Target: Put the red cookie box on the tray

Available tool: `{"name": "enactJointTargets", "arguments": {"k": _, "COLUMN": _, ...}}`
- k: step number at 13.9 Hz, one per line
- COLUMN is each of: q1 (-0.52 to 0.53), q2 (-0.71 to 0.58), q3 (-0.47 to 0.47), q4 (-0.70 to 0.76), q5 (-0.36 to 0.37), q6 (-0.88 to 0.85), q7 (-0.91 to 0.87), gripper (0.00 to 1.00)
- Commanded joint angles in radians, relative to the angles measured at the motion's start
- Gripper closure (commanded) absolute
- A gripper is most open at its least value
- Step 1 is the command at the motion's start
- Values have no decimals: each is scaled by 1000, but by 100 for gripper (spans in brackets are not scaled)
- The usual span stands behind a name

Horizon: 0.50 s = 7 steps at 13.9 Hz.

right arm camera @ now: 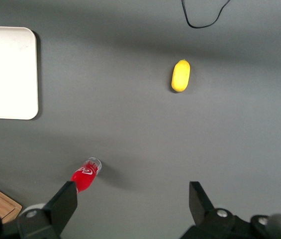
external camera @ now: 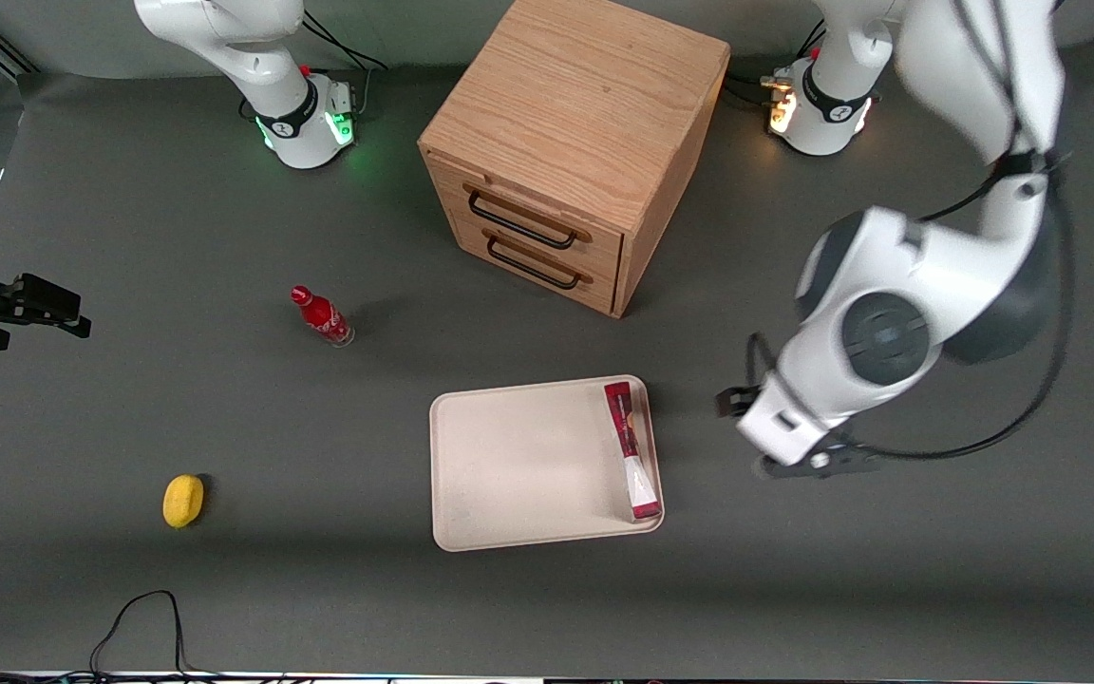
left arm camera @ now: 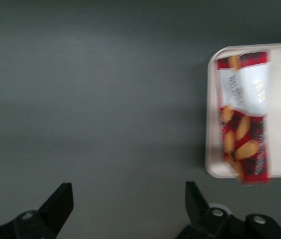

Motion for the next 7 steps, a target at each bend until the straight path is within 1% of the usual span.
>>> {"name": "enactJointTargets", "arguments": {"k": 1, "q1": 125, "q2": -279, "q3": -5, "q4": -327, "q5": -14, "q6": 40, "q7": 145, "gripper": 0}}
{"name": "enactJointTargets", "arguments": {"k": 3, "q1": 193, "q2": -393, "q3": 2, "q4": -426, "q5": -19, "q6": 41, "q7": 242, "gripper": 0}}
{"name": "enactJointTargets", "arguments": {"k": 5, "q1": 241, "q2": -475, "q3": 4, "q4": -474, "q5": -19, "q6": 23, "q7": 265, "gripper": 0}}
{"name": "enactJointTargets", "arguments": {"k": 6, "q1": 238, "q2": -490, "q3": 21, "q4": -470, "q5": -19, "q6": 1, "q7": 265, "gripper": 0}}
{"name": "enactJointTargets", "arguments": {"k": 7, "q1": 207, "q2": -496, "q3": 83, "q4": -461, "q5": -18, "q6": -19, "q7": 267, "gripper": 0}}
